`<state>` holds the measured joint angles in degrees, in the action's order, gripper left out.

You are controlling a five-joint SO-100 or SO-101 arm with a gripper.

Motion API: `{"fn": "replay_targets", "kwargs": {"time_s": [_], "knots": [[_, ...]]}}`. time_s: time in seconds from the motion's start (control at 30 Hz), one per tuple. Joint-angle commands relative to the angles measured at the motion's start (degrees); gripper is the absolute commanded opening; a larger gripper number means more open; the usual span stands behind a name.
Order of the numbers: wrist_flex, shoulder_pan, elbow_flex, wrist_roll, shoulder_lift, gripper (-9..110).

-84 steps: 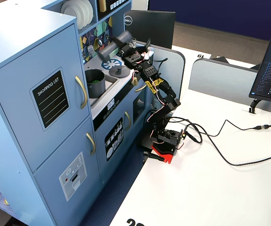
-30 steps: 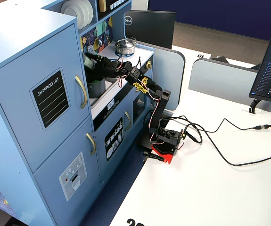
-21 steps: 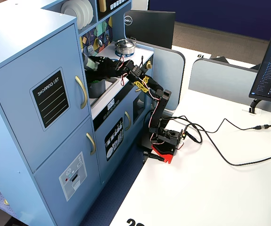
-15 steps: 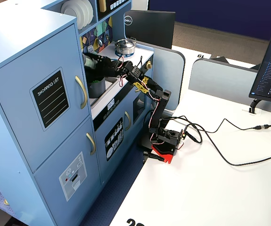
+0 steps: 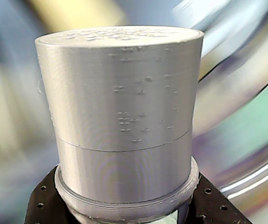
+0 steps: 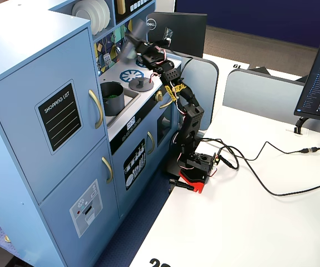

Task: Put salt in the gray recipient

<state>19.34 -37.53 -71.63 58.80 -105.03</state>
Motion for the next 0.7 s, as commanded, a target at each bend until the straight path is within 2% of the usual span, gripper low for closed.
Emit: {"fn": "replay_targets", "kwargs": {"time_s": [0.0, 0.2, 0.4, 0.67], "knots": [[-6.86, -9.23, -0.70, 24.08, 2.29, 0], [-15.47, -14.06, -8.35, 29.79, 6.33, 0], [-20.83, -15.91, -12.74, 29.18, 9.67, 0], [-22.41, -16.08, -16.52, 26.46, 10.28, 0]]}}
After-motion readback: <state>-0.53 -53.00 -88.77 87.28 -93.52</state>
